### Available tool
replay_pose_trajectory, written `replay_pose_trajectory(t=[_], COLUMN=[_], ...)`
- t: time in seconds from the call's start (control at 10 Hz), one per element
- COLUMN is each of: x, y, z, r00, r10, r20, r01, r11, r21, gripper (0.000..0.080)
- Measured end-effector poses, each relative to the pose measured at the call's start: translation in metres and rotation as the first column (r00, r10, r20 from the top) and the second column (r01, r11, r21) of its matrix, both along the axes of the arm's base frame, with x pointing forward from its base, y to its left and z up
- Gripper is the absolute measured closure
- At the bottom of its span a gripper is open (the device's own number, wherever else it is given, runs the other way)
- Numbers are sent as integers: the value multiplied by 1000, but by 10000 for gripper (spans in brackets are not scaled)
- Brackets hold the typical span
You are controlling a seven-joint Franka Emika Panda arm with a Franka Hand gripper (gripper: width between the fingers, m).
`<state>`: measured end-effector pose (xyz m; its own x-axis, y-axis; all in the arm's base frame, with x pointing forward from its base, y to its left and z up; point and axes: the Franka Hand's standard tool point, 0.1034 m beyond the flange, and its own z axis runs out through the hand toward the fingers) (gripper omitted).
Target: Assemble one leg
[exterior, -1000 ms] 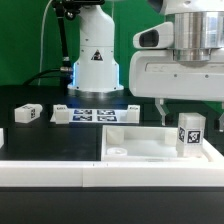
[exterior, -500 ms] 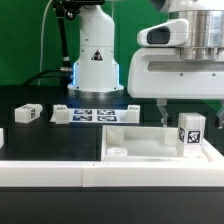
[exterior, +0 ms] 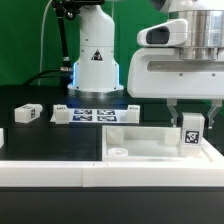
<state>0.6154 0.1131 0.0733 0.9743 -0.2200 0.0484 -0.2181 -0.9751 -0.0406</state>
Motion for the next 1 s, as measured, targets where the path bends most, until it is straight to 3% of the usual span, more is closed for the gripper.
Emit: replay_pose_trajectory(t=[0.2, 0.5, 0.7, 0.8, 0.9, 1.0], x=[2, -1, -2, -2, -2, -2], y=[-4, -18, -24, -24, -24, -24], z=[0, -1, -1, -1, -1, -1], r00=[985, 890, 862, 862, 862, 862], r10=[-169, -454, -505, -504, -504, -504], r20=[13, 47, 50, 50, 50, 50], r01=[169, 454, 505, 504, 504, 504], r11=[986, 891, 863, 864, 864, 864], r21=[10, 10, -1, -1, -1, -1], gripper=[509, 501, 501, 471, 295, 295])
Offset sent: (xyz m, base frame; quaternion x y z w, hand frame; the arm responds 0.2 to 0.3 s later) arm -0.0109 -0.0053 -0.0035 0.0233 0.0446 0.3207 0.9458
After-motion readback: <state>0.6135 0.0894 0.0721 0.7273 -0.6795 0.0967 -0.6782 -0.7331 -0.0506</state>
